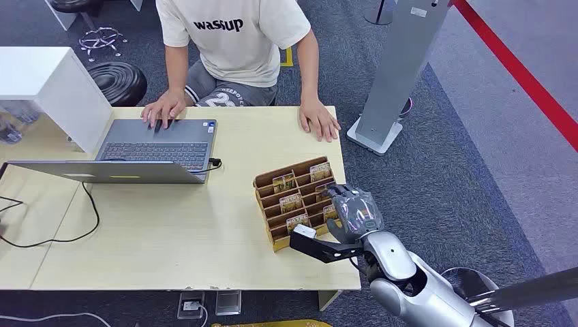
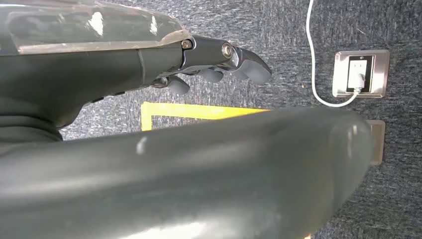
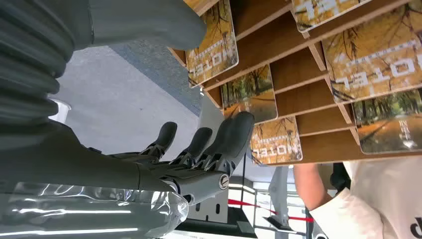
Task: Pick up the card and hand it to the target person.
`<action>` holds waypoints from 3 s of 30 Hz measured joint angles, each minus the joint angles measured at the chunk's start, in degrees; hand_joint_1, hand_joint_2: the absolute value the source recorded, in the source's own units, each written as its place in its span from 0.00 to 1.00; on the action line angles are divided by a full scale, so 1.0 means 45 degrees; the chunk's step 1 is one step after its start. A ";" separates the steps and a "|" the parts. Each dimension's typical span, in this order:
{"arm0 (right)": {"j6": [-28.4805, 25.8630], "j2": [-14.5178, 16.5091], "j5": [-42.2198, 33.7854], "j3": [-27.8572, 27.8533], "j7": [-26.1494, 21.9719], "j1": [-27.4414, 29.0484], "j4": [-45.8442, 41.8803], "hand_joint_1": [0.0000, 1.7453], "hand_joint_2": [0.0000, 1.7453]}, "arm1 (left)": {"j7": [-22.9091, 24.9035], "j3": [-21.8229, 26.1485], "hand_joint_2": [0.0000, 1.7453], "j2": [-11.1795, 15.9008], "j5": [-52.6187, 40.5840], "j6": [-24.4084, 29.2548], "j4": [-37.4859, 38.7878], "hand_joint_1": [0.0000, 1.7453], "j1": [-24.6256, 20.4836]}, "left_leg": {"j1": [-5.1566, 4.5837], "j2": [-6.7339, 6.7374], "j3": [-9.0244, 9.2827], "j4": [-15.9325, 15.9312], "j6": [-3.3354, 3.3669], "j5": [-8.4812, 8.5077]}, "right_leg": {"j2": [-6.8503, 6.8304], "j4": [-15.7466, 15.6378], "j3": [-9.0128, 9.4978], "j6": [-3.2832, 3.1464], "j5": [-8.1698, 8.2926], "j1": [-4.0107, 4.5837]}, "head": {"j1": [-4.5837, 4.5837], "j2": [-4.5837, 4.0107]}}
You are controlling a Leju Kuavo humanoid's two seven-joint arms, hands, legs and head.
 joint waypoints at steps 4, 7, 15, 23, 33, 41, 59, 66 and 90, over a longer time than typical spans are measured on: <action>-0.0058 -0.0028 -0.0017 0.0023 0.0031 -0.0010 0.0150 0.40 1.00 | -0.0002 0.0000 0.00 0.0000 -0.0001 -0.0001 0.0000 0.00 0.0000 | 0.0000 0.0000 0.0000 0.0000 0.0000 0.0000 | 0.0000 0.0000 0.0000 0.0000 0.0000 0.0000 | 0.0004 -0.0002; -0.0063 -0.0050 -0.0061 0.0080 0.0076 -0.0039 0.0316 0.40 1.00 | -0.0002 0.0000 0.00 0.0000 -0.0003 -0.0005 0.0000 0.00 0.0000 | 0.0000 0.0000 0.0000 0.0000 0.0000 0.0000 | 0.0000 0.0000 0.0000 0.0000 0.0000 0.0000 | 0.0002 0.0000; -0.0117 -0.0092 -0.0212 0.0170 0.0136 -0.0156 0.0720 0.31 1.00 | -0.0002 0.0000 0.00 0.0030 -0.0004 -0.0005 0.0000 0.00 0.0001 | 0.0000 0.0000 0.0001 0.0000 0.0000 0.0001 | 0.0000 0.0000 0.0001 0.0000 0.0000 0.0000 | 0.0002 0.0001; -0.0185 -0.0134 -0.0297 0.0242 0.0141 -0.0201 0.1008 0.40 1.00 | -0.0002 -0.0005 0.00 0.0063 -0.0005 0.0004 0.0000 0.00 0.0001 | 0.0000 0.0000 0.0001 0.0000 0.0000 0.0000 | 0.0001 0.0000 0.0000 0.0000 0.0000 0.0000 | 0.0000 -0.0001; -0.0295 -0.0132 -0.0401 0.0312 0.0136 -0.0220 0.1163 0.78 1.00 | -0.0002 -0.0005 0.00 0.0063 -0.0005 0.0023 0.0000 0.00 0.0001 | 0.0000 0.0000 0.0001 0.0000 0.0000 0.0000 | 0.0000 0.0000 0.0001 0.0000 0.0000 0.0000 | 0.0002 -0.0002; -0.0400 -0.0135 -0.0415 0.0313 0.0131 -0.0262 0.1189 0.82 1.00 | -0.0002 -0.0005 0.00 0.0063 -0.0001 0.0024 0.0000 0.00 0.0001 | 0.0000 0.0001 0.0004 0.0000 0.0000 0.0001 | 0.0001 0.0000 0.0002 0.0000 0.0000 0.0000 | 0.0000 -0.0002; -0.0316 -0.0167 -0.0999 0.0323 0.0107 -0.0414 0.1194 0.85 1.00 | -0.0386 -0.0029 0.00 0.0107 -0.0205 0.0006 0.0000 0.00 0.0001 | 0.0000 0.0000 0.0003 0.0000 0.0000 0.0001 | 0.0001 0.0000 0.0001 0.0000 0.0000 0.0000 | 0.0001 -0.0001; 0.1981 -0.0681 -0.3612 0.0313 0.0590 -0.1488 0.0402 0.85 1.00 | -0.0238 -0.0029 0.00 0.0142 -0.0154 0.0029 0.0000 0.00 0.0011 | -0.0002 0.0002 0.0005 0.0001 0.0003 0.0005 | 0.0002 0.0001 0.0001 0.0002 0.0004 -0.0002 | 0.0002 -0.0002; -0.0635 -0.1331 -0.2633 0.0988 -0.0758 -0.4959 -0.2519 0.85 1.00 | -0.0022 -0.0030 0.00 0.0020 -0.0056 0.0154 0.0000 0.00 -0.0001 | -0.0001 -0.0001 -0.0010 0.0001 0.0003 0.0005 | -0.0001 0.0002 -0.0002 0.0002 0.0003 -0.0001 | 0.0005 -0.0002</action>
